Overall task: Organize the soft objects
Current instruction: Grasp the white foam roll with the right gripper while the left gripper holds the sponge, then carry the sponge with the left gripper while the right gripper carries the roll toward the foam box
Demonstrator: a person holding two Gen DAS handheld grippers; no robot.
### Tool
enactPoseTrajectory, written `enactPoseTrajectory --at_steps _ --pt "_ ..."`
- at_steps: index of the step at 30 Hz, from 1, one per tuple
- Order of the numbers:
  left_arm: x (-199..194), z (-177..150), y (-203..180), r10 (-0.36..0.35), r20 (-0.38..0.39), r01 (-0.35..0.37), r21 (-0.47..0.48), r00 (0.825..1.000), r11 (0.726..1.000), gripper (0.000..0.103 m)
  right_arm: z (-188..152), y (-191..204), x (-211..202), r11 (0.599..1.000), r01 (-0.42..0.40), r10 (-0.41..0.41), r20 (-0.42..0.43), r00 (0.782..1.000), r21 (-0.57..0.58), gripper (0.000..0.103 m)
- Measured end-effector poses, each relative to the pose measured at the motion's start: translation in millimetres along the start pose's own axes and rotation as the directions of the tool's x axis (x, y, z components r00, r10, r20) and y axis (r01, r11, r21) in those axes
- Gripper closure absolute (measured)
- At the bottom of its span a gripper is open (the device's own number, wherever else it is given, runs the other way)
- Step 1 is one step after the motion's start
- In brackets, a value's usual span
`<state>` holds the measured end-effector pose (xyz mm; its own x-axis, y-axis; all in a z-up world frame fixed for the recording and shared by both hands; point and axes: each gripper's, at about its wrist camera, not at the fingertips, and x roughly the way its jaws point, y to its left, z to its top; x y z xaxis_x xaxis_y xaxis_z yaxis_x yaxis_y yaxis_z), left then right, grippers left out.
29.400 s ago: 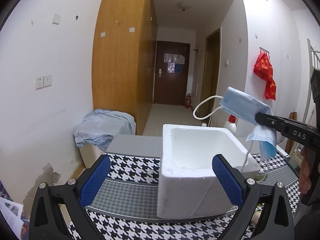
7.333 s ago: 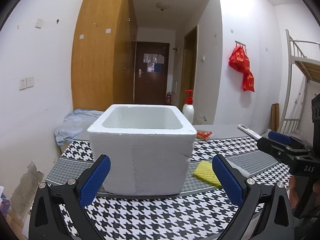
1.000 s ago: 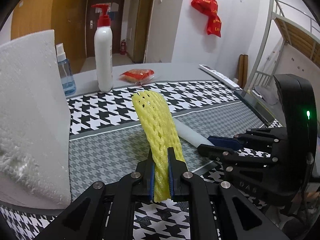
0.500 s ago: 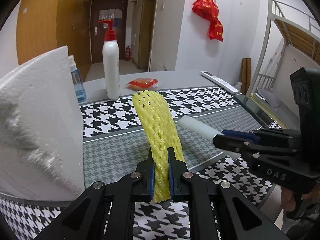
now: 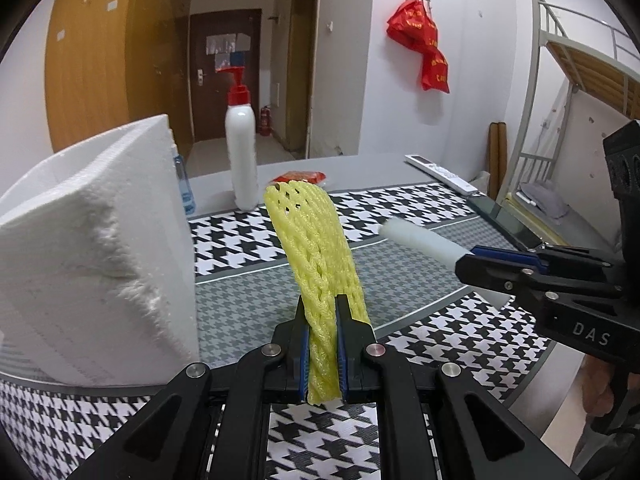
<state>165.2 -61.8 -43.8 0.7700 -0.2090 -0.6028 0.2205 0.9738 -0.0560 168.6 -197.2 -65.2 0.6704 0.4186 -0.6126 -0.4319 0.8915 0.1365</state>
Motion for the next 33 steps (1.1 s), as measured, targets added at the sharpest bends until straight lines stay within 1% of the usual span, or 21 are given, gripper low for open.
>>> enactPoseTrajectory --at_steps 11,19,25,31,33 --pt "-20 3 5 0.041 0.047 -0.041 -0.005 0.998 0.999 0.091 3 13 -10 1.000 -0.003 0.003 0.028 1.000 -0.024 0.082" --pt "-38 5 2 0.043 0.089 -0.044 0.007 0.995 0.999 0.091 7 17 -25 1.000 -0.005 0.007 0.071 0.997 -0.023 0.082" --pt "-51 5 0 0.038 0.118 -0.040 0.015 0.992 0.999 0.091 9 20 -36 0.999 0.013 -0.010 0.104 0.995 -0.029 0.082" --pt "-64 4 4 0.031 0.138 -0.033 0.016 0.990 0.999 0.091 11 25 -46 0.999 0.004 0.001 0.133 0.991 -0.032 0.082" --pt "-66 4 6 0.034 0.144 -0.037 0.014 0.989 0.999 0.091 11 27 -48 0.999 0.013 -0.008 0.140 0.990 -0.041 0.082"
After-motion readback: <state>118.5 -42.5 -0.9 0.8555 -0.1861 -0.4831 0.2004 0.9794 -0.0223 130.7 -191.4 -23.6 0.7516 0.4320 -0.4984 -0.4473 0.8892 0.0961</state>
